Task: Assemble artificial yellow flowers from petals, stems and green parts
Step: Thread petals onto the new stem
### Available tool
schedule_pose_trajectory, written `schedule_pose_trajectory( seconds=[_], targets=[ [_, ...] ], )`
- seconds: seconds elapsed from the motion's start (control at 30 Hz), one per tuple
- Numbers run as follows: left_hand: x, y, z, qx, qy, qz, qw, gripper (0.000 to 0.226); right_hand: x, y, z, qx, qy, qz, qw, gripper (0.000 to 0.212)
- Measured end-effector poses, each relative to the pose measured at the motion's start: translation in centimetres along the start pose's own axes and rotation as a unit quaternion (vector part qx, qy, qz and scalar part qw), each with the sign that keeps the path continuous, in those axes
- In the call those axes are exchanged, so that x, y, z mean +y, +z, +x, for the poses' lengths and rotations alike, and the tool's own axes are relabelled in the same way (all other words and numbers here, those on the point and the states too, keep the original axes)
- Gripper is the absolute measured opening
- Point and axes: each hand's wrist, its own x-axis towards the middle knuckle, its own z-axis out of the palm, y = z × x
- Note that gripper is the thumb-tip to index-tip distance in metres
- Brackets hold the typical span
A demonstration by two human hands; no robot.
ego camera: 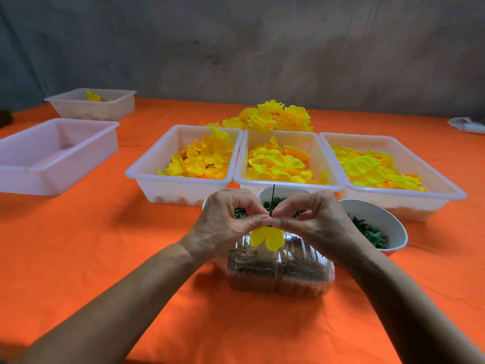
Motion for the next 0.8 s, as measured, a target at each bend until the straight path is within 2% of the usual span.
schedule_pose_trajectory(
  seconds=[0.13,0.23,0.33,0.5,0.6,0.8],
  targets=[
    [0.3,0.2,-0.2,0.005,0.024,0.033,0.999,0.014,0.2,0.1,-0.2,0.005,0.004,-0.001,1.0,0.005],
    [0.7,-0.1,-0.1,0.001,-0.02,0.017,1.0,0.008,0.0,-0.2,-0.3,-0.011,0.031,0.037,0.999,0.005],
    [0.7,-0.1,0.1,-0.004,-0.028,0.011,1.0,0.01,0.0,-0.5,-0.4,-0.01,0.04,0.085,0.996,0.001],
    [0.3,0.4,0.3,-0.013,-0.019,-0.019,1.0,0.009,0.5,-1.7,0.6,0.093,0.031,0.116,0.988,0.015],
    [-0.3,0.7,0.1,-0.006,-0.025,-0.061,0.998,0.019,0.9,-2.7,2.2,0.132,0.023,0.103,0.986,0.022],
    [-0.7,0.8,-0.2,-0.006,-0.021,-0.067,0.998,0.028,2.3,-3.3,6.7,0.164,0.046,0.044,0.984,0.005]
  ],
)
